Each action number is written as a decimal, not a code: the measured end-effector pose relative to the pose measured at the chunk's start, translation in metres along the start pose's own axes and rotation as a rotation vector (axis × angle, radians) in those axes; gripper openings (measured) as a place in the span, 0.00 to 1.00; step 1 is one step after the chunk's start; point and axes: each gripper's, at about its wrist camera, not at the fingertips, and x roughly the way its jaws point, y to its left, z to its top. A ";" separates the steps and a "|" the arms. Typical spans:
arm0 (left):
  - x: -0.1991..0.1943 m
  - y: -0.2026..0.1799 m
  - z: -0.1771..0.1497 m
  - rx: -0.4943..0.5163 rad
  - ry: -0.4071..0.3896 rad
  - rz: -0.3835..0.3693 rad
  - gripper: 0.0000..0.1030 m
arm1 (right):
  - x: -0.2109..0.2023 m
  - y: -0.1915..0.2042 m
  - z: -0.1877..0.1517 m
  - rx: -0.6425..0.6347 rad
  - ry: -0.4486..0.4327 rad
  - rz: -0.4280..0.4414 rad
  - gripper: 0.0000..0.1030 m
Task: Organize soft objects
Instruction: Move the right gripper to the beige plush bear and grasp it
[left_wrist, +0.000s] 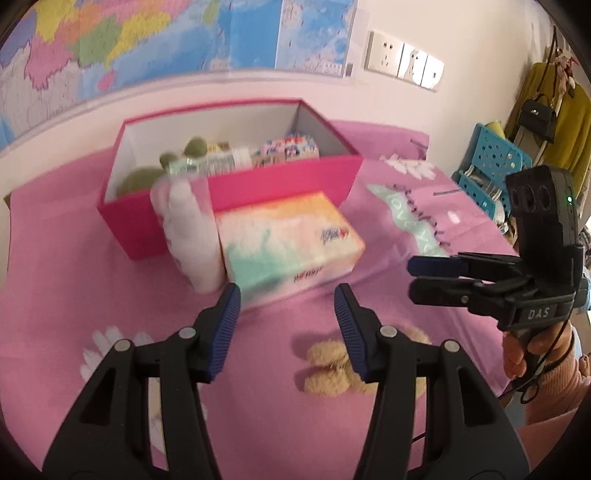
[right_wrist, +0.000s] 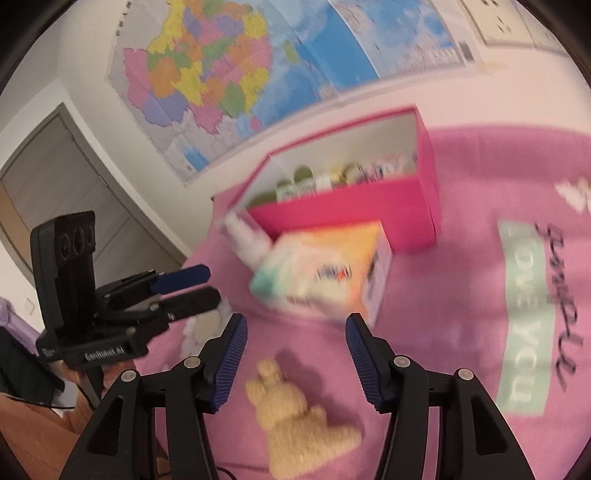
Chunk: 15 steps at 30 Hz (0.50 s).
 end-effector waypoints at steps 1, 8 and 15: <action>0.002 0.000 -0.003 -0.002 0.010 -0.002 0.53 | 0.001 -0.002 -0.006 0.010 0.012 -0.003 0.55; 0.018 -0.001 -0.030 0.000 0.080 -0.037 0.53 | -0.002 -0.019 -0.041 0.086 0.074 -0.040 0.55; 0.029 -0.011 -0.042 0.017 0.128 -0.107 0.53 | -0.006 -0.026 -0.064 0.148 0.110 -0.023 0.55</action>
